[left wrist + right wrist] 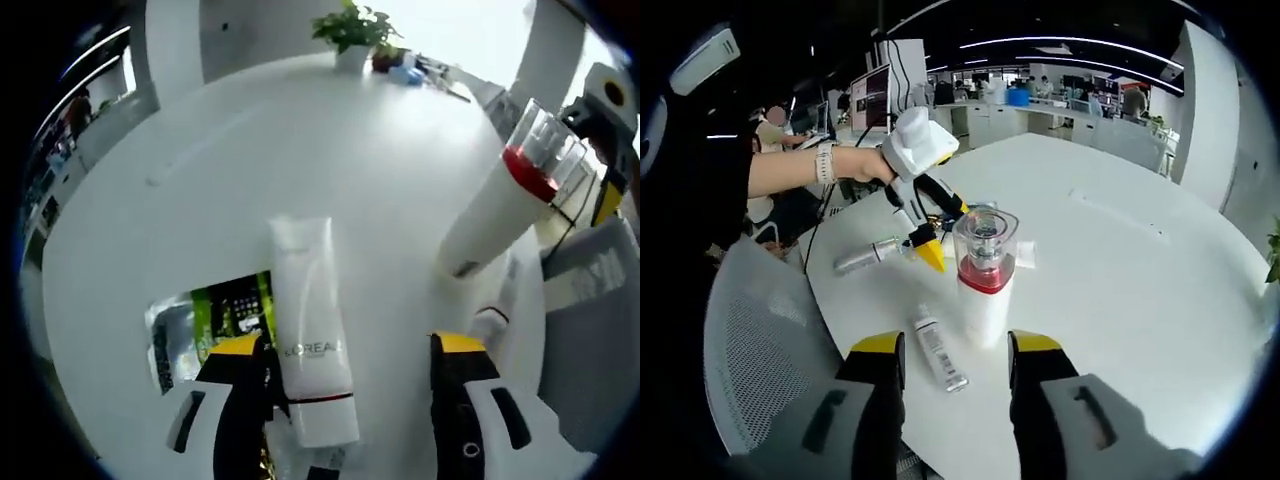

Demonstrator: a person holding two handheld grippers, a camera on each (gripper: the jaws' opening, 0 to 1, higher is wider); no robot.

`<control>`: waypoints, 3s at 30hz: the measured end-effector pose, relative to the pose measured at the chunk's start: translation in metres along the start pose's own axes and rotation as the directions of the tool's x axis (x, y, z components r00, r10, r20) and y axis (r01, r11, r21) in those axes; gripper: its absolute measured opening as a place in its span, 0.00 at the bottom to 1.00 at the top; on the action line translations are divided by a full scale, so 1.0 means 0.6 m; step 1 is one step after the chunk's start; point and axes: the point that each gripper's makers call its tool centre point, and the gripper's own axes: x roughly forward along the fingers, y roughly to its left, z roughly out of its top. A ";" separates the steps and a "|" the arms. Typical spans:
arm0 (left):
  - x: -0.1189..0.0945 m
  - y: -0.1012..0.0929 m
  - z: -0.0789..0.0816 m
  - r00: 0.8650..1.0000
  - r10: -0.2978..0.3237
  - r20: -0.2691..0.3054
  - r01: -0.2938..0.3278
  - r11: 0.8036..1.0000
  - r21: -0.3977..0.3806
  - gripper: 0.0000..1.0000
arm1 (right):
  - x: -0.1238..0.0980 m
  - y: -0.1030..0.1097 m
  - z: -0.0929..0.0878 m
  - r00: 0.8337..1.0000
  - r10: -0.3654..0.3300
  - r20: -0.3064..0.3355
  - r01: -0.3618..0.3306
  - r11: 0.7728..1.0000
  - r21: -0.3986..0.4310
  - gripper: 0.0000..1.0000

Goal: Arrange the skincare products in the storage area until every visible bottle or jar stands upright without overlapping.

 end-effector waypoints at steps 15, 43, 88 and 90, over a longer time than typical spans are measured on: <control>0.036 0.032 0.023 0.998 0.065 -0.003 -0.065 0.998 -0.024 0.36 | 0.000 -0.005 -0.004 1.000 0.020 0.017 -0.021 0.999 0.048 0.37; 0.058 0.049 0.034 0.992 0.122 0.043 -0.116 0.985 -0.129 0.26 | 0.001 -0.004 -0.017 1.000 0.010 0.018 -0.012 0.997 0.081 0.34; -0.086 -0.001 -0.005 0.949 0.215 0.229 -0.175 0.968 -0.181 0.21 | 0.004 0.046 0.024 0.994 0.068 0.080 -0.072 0.997 0.042 0.32; -0.094 -0.006 -0.007 0.947 0.216 0.236 -0.174 0.967 -0.186 0.21 | 0.004 0.048 0.026 0.993 0.076 0.086 -0.080 0.996 0.046 0.32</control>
